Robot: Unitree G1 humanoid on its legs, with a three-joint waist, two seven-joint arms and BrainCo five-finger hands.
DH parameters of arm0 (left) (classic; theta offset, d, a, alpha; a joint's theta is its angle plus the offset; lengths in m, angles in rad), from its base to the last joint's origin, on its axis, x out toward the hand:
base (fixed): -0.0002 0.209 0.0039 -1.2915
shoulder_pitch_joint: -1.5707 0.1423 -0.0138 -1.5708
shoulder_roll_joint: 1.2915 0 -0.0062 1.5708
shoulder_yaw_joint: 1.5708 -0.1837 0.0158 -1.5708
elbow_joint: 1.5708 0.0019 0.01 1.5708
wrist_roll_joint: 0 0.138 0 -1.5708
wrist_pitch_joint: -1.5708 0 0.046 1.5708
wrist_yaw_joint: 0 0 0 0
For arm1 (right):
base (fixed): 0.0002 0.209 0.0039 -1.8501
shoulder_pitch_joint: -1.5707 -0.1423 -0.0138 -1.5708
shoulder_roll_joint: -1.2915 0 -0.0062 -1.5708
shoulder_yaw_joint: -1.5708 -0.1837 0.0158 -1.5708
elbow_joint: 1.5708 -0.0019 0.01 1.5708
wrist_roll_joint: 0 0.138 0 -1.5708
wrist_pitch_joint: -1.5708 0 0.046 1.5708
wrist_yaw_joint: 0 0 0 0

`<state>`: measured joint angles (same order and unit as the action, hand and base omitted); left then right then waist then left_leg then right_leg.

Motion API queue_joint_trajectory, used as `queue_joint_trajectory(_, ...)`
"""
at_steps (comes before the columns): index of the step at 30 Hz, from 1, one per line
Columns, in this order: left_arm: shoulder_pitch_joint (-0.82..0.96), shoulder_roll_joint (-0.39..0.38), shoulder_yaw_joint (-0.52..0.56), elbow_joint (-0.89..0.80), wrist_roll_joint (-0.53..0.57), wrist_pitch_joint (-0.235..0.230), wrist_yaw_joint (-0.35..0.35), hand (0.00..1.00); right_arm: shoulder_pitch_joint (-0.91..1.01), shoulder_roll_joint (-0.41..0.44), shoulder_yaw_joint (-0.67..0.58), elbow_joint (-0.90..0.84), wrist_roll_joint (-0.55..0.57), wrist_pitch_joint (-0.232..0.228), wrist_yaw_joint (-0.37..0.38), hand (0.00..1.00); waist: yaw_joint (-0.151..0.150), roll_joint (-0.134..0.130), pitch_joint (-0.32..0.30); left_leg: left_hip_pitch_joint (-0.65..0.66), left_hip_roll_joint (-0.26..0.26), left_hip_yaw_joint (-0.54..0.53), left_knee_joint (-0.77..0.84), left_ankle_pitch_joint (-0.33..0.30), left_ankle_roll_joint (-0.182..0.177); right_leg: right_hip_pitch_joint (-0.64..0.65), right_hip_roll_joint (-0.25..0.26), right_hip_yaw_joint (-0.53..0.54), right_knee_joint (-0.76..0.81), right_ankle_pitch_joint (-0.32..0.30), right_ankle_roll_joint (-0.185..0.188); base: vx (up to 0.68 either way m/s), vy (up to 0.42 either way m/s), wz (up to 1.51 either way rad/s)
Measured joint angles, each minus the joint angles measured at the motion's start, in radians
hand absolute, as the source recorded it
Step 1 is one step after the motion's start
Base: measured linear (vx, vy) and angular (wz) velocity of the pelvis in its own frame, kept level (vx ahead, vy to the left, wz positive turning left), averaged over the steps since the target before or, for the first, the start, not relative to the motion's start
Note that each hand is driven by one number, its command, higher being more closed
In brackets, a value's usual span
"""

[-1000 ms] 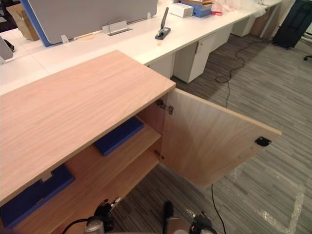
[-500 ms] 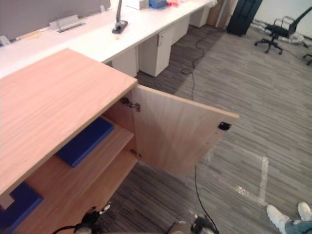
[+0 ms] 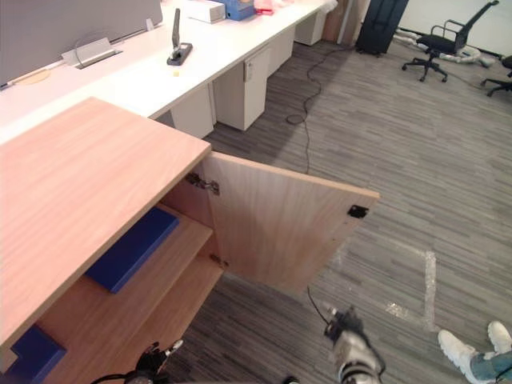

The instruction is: Walk over to the cabinet, pick up the folder, carry it to the office cabinet, place the folder inside the office cabinet, then close the office cabinet door

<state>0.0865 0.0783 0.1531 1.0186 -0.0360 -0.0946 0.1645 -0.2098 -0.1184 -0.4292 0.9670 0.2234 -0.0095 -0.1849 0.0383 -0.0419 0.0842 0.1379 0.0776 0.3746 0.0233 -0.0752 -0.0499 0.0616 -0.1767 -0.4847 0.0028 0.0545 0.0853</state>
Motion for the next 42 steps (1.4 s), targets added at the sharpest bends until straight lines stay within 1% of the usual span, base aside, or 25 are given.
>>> queue_joint_trajectory(2, 0.002, 0.002, 0.002, 0.000, 0.000, 0.000, 0.000, 0.00, -0.060, -0.051, -0.001, -0.070, 0.001, -0.029, -0.017, 0.00, 0.000, 0.003, -0.001, 0.000, 0.000, 0.000, 0.000, 0.000, 0.000, 0.002, 0.002, 0.002, -0.008, 0.005, 0.000, 0.00, -0.017, -0.01)
queue_joint_trajectory(6, 0.009, 0.013, 0.020, 0.000, -0.003, -0.001, 0.000, 0.00, -0.160, -0.138, -0.001, -0.080, 0.006, -0.052, -0.041, 0.00, 0.002, 0.005, -0.001, -0.001, -0.005, -0.002, 0.000, 0.000, 0.000, 0.010, 0.002, 0.002, -0.031, 0.020, -0.002, 0.00, 0.000, 0.00)
queue_joint_trajectory(7, 0.011, 0.015, 0.026, 0.000, -0.003, -0.001, 0.000, 0.00, -0.170, -0.146, -0.001, -0.080, 0.015, -0.056, -0.043, 0.00, 0.003, 0.005, -0.001, -0.002, -0.005, -0.002, 0.000, 0.000, 0.000, 0.010, 0.002, 0.002, -0.031, 0.020, -0.002, 0.00, 0.000, 0.00)
queue_joint_trajectory(8, 0.017, 0.020, 0.031, 0.000, -0.004, -0.001, 0.000, 0.00, -0.188, -0.158, 0.000, -0.078, 0.032, -0.057, -0.043, 0.00, 0.003, 0.005, -0.001, -0.002, -0.006, -0.003, 0.000, 0.000, 0.000, 0.010, 0.002, 0.002, -0.031, 0.020, -0.002, 0.00, 0.000, 0.00)
queue_joint_trajectory(13, 0.049, 0.033, 0.031, 0.011, -0.004, -0.001, -0.002, 0.00, -0.315, -0.255, 0.045, -0.005, 0.042, -0.057, -0.039, 0.00, 0.007, 0.012, -0.001, -0.017, -0.006, -0.024, 0.012, 0.000, 0.001, 0.013, 0.002, -0.004, -0.044, 0.029, -0.007, -0.02, -0.020, 0.07)
queue_joint_trajectory(15, 0.058, 0.031, 0.029, 0.011, -0.004, -0.001, -0.005, 0.00, -0.359, -0.284, 0.092, 0.020, 0.070, -0.057, -0.036, 0.00, 0.009, 0.018, 0.002, -0.016, -0.007, -0.034, 0.014, 0.000, 0.001, 0.024, 0.002, -0.006, -0.051, 0.032, -0.007, -0.03, -0.033, 0.11)
queue_joint_trajectory(17, 0.064, 0.031, 0.028, 0.012, -0.004, -0.001, -0.007, 0.00, -0.377, -0.301, 0.151, 0.033, 0.073, -0.057, -0.032, 0.00, 0.010, 0.022, 0.005, -0.016, -0.007, -0.037, 0.015, 0.000, 0.001, 0.026, 0.002, -0.007, -0.053, 0.033, -0.007, -0.04, -0.027, 0.05)
queue_joint_trajectory(19, 0.068, 0.029, 0.026, 0.013, -0.008, -0.001, -0.008, 0.00, -0.400, -0.307, 0.270, 0.033, 0.073, -0.057, 0.028, 0.00, 0.008, 0.030, 0.009, -0.020, -0.008, -0.037, 0.016, 0.002, 0.004, 0.026, 0.004, -0.006, -0.063, 0.044, -0.008, -0.06, -0.027, -0.02)
queue_joint_trajectory(21, 0.069, 0.027, 0.026, 0.013, -0.008, -0.003, -0.014, 0.00, -0.415, -0.319, 0.357, 0.029, 0.093, -0.053, 0.036, 0.00, 0.008, 0.033, 0.012, -0.030, -0.010, -0.038, 0.017, 0.004, 0.007, 0.024, 0.004, -0.006, -0.069, 0.049, -0.011, -0.07, -0.026, 0.00)
queue_joint_trajectory(22, 0.076, 0.028, 0.026, 0.013, -0.008, -0.004, -0.019, 0.00, -0.414, -0.354, 0.426, 0.027, 0.095, -0.050, 0.063, 0.00, 0.005, 0.034, 0.013, -0.033, -0.010, -0.038, 0.017, 0.005, 0.007, 0.020, 0.004, -0.005, -0.071, 0.052, -0.011, -0.06, -0.020, -0.02)
queue_joint_trajectory(23, 0.081, 0.029, 0.026, 0.013, -0.008, -0.004, -0.020, 0.00, -0.414, -0.372, 0.466, 0.021, 0.097, -0.047, 0.075, 0.00, 0.002, 0.034, 0.013, -0.034, -0.010, -0.037, 0.017, 0.006, 0.007, 0.019, 0.005, -0.004, -0.072, 0.053, -0.010, -0.07, -0.027, -0.07)
queue_joint_trajectory(24, 0.087, 0.029, 0.026, 0.015, -0.008, -0.004, -0.029, 0.00, -0.402, -0.409, 0.543, -0.013, 0.108, -0.042, 0.110, 0.00, -0.003, 0.035, 0.013, -0.036, -0.009, -0.034, 0.017, 0.006, 0.007, 0.016, 0.007, -0.001, -0.076, 0.057, -0.011, -0.04, -0.033, -0.08)
queue_joint_trajectory(27, 0.091, 0.035, 0.026, 0.032, -0.008, -0.006, -0.046, 0.00, -0.377, -0.462, 0.649, -0.089, 0.111, -0.040, 0.169, 0.00, -0.017, 0.035, 0.013, -0.037, -0.001, -0.022, 0.017, 0.009, 0.004, 0.010, 0.018, 0.014, -0.085, 0.063, -0.013, -0.04, -0.044, -0.16)
queue_joint_trajectory(28, 0.092, 0.035, 0.026, 0.032, -0.007, -0.006, -0.051, 0.00, -0.374, -0.468, 0.672, -0.112, 0.111, -0.040, 0.181, 0.00, -0.020, 0.035, 0.013, -0.037, 0.004, -0.015, 0.016, 0.009, 0.003, 0.006, 0.023, 0.022, -0.085, 0.064, -0.013, -0.06, -0.080, -0.33)
queue_joint_trajectory(29, 0.093, 0.036, 0.026, 0.032, -0.007, -0.007, -0.058, 0.00, -0.371, -0.486, 0.735, -0.148, 0.111, -0.040, 0.190, 0.00, -0.024, 0.035, 0.014, -0.036, 0.013, 0.000, 0.015, 0.010, 0.001, -0.003, 0.033, 0.038, -0.085, 0.066, -0.017, -0.05, -0.074, -0.33)
queue_joint_trajectory(30, 0.092, 0.037, 0.026, 0.032, -0.006, -0.007, -0.061, 0.00, -0.365, -0.503, 0.769, -0.175, 0.111, -0.038, 0.195, 0.00, -0.025, 0.035, 0.014, -0.036, 0.016, 0.003, 0.015, 0.011, 0.000, -0.007, 0.037, 0.045, -0.085, 0.067, -0.018, -0.06, -0.096, -0.33)
queue_joint_trajectory(32, 0.093, 0.039, 0.026, 0.034, -0.004, -0.008, -0.064, 0.00, -0.341, -0.571, 0.873, -0.268, 0.110, -0.030, 0.227, 0.00, -0.041, 0.035, 0.014, -0.035, 0.026, 0.003, 0.014, 0.013, -0.003, -0.011, 0.047, 0.055, -0.085, 0.067, -0.018, -0.04, -0.086, -0.17)
queue_joint_trajectory(33, 0.092, 0.042, 0.025, 0.034, -0.003, -0.008, -0.065, 0.00, -0.324, -0.622, 0.949, -0.340, 0.110, -0.027, 0.243, 0.00, -0.052, 0.034, 0.014, -0.033, 0.035, 0.004, 0.013, 0.014, -0.007, -0.011, 0.057, 0.059, -0.085, 0.067, -0.019, -0.05, -0.108, -0.13)
queue_joint_trajectory(34, 0.090, 0.043, 0.025, 0.034, -0.003, -0.011, -0.066, 0.00, -0.311, -0.655, 0.987, -0.394, 0.109, -0.026, 0.268, 0.00, -0.057, 0.034, 0.014, -0.032, 0.042, 0.005, 0.013, 0.016, -0.009, -0.013, 0.064, 0.065, -0.085, 0.067, -0.019, -0.06, -0.129, -0.21)
queue_joint_trajectory(36, 0.076, 0.044, 0.027, 0.046, -0.002, -0.013, -0.071, 0.00, -0.298, -0.733, 1.091, -0.539, 0.105, -0.013, 0.329, 0.00, -0.057, 0.035, 0.013, -0.035, 0.059, 0.008, 0.017, 0.017, -0.014, -0.026, 0.081, 0.089, -0.086, 0.066, -0.034, -0.06, -0.123, -0.30)
queue_joint_trajectory(37, 0.064, 0.045, 0.029, 0.054, 0.002, -0.014, -0.072, 0.00, -0.284, -0.765, 1.136, -0.648, 0.104, -0.013, 0.376, 0.00, -0.058, 0.035, 0.013, -0.039, 0.071, 0.008, 0.017, 0.022, -0.022, -0.033, 0.094, 0.094, -0.086, 0.066, -0.041, -0.05, -0.098, -0.22)
queue_joint_trajectory(38, 0.058, 0.045, 0.030, 0.054, 0.003, -0.014, -0.072, 0.00, -0.279, -0.775, 1.160, -0.703, 0.100, -0.013, 0.404, 0.00, -0.058, 0.035, 0.013, -0.041, 0.077, 0.008, 0.018, 0.024, -0.025, -0.035, 0.101, 0.095, -0.086, 0.065, -0.045, -0.08, -0.153, -0.09)
queue_joint_trajectory(40, 0.036, 0.043, 0.031, 0.054, 0.005, -0.022, -0.072, 0.00, -0.265, -0.779, 1.254, -0.896, 0.042, -0.035, 0.515, 0.00, -0.053, 0.035, 0.011, -0.050, 0.102, 0.000, 0.020, 0.036, -0.043, -0.039, 0.121, 0.094, -0.086, 0.061, -0.062, -0.08, -0.130, 0.04)
queue_joint_trajectory(41, 0.032, 0.043, 0.031, 0.054, 0.006, -0.023, -0.072, 0.00, -0.260, -0.765, 1.269, -0.922, 0.032, -0.038, 0.530, 0.00, -0.052, 0.034, 0.011, -0.051, 0.108, -0.001, 0.019, 0.039, -0.046, -0.040, 0.127, 0.094, -0.086, 0.060, -0.066, -0.08, -0.107, 0.04)
queue_joint_trajectory(42, 0.026, 0.041, 0.032, 0.054, 0.009, -0.023, -0.072, 0.00, -0.256, -0.722, 1.298, -0.950, 0.031, -0.053, 0.564, 0.00, -0.046, 0.034, 0.011, -0.052, 0.116, -0.002, 0.019, 0.045, -0.051, -0.041, 0.135, 0.094, -0.086, 0.058, -0.073, -0.08, -0.097, 0.02)
